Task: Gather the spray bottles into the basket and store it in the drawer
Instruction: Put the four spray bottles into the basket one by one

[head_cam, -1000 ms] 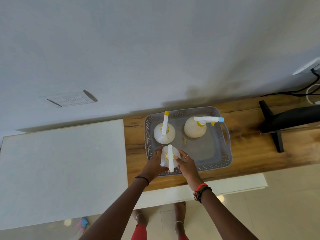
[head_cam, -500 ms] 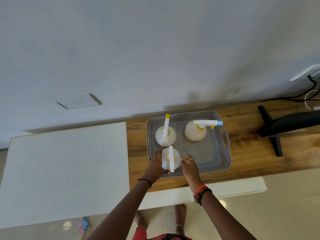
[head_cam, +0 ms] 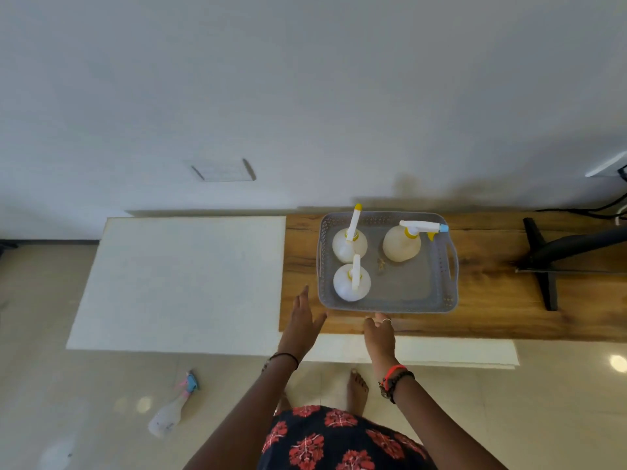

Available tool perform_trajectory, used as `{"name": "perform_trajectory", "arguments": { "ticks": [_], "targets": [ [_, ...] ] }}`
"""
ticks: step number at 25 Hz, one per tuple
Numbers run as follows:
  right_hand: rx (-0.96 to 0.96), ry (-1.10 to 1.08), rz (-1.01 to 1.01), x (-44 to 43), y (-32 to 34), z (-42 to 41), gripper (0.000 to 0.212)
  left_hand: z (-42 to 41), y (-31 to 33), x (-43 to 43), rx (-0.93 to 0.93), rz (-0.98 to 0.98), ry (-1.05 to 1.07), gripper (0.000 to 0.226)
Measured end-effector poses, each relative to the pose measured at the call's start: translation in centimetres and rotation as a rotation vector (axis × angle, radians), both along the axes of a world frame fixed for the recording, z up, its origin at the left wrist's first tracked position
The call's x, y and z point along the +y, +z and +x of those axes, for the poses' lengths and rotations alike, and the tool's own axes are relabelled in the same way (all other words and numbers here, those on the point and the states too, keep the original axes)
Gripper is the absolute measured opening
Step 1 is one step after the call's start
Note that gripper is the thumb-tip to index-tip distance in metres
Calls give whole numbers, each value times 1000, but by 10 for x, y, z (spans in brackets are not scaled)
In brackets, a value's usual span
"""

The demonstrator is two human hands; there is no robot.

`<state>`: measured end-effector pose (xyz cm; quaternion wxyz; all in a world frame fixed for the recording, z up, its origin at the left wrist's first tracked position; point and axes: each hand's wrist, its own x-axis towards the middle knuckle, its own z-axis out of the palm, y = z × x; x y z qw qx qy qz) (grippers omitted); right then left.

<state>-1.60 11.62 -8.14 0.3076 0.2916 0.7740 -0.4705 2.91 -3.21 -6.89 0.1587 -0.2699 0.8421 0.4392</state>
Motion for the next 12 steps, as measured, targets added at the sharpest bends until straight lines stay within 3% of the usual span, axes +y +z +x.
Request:
{"name": "perform_trajectory", "arguments": {
  "ticks": [12],
  "targets": [
    [-50, 384, -57, -105, 51, 89, 44, 147, 32, -64, -1, 62, 419, 70]
  ]
}}
